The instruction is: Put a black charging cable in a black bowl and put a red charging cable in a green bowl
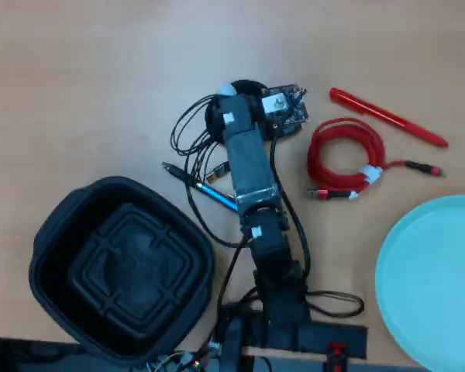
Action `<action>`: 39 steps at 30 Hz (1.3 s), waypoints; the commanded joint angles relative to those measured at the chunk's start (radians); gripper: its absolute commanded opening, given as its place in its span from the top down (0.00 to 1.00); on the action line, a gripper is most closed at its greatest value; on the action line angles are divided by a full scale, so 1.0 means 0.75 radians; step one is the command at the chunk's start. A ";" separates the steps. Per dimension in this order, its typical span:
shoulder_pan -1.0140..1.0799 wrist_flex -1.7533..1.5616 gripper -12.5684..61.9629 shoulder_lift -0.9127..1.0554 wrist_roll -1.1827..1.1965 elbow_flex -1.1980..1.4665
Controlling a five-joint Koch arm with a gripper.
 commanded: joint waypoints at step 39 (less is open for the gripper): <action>-0.006 0.127 0.27 -0.327 0.106 0.029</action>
